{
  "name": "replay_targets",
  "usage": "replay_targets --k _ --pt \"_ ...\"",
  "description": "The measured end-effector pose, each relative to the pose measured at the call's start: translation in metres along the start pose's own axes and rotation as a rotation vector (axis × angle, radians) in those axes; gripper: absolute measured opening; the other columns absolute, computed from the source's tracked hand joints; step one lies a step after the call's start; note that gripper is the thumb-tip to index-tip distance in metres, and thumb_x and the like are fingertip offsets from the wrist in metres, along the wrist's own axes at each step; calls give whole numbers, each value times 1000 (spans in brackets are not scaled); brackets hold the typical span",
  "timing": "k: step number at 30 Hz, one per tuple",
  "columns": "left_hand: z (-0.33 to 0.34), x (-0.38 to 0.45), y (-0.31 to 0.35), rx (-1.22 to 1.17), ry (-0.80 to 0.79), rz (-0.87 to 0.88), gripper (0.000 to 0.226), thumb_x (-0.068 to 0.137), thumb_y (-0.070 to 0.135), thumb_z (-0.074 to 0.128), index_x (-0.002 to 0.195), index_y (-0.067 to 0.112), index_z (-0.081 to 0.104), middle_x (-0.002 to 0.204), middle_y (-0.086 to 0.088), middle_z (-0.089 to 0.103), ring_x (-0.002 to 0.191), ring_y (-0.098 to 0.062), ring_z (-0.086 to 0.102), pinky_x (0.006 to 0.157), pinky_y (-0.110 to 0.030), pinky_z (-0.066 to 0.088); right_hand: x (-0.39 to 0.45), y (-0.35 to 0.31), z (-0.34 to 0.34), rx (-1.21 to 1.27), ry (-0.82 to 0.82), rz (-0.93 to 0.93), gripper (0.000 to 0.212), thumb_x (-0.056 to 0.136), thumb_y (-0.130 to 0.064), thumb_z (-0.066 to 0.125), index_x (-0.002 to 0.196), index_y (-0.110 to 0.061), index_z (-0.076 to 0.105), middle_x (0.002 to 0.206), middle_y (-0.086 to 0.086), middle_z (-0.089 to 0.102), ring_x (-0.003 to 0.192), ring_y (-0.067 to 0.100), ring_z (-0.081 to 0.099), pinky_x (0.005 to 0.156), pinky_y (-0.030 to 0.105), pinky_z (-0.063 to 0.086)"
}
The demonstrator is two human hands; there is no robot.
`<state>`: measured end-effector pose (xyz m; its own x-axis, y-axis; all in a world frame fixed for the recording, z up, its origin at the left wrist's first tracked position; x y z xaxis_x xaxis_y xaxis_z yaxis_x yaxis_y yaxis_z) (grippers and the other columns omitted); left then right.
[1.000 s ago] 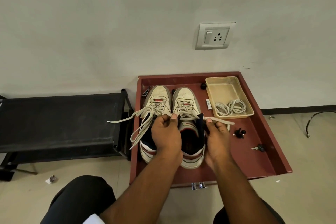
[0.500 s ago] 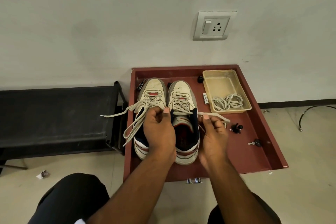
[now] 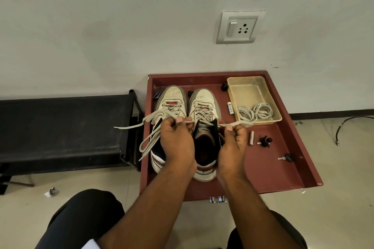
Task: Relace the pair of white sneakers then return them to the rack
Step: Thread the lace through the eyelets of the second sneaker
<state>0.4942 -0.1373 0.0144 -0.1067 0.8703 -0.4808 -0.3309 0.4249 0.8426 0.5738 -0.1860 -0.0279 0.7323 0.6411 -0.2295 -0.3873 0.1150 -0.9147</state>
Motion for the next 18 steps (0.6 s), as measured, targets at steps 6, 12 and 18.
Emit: replay_targets --k 6,12,18 --pt "-10 2 33 -123 -36 -78 8 102 15 49 97 18 54 90 -8 72 85 -18 67 78 -30 53 6 -32 1 108 -6 -29 12 97 -13 57 106 -20 55 88 7 72 89 23 64 85 42 48" --pt "-33 -2 92 -176 -94 11 5 99 10 55 101 12 59 87 -9 71 95 -24 70 90 -36 56 -5 -84 -5 93 48 -51 12 99 -21 55 95 -18 66 80 -3 72 80 8 66 74 30 45" --pt "-40 -40 158 -58 -245 150 13 101 16 53 96 9 63 92 -9 71 96 -24 71 85 -34 57 -27 -156 32 125 -149 41 7 92 -18 64 97 -15 68 74 0 69 74 12 64 70 29 46"
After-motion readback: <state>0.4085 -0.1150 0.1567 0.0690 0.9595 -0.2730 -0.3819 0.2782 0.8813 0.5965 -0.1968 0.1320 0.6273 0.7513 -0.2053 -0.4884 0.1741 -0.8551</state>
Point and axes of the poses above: each hand's wrist, its own x-axis towards the middle knuckle, its own z-axis out of the palm, y = z × x, the point moved 1 cm from there along x, towards the middle knuckle
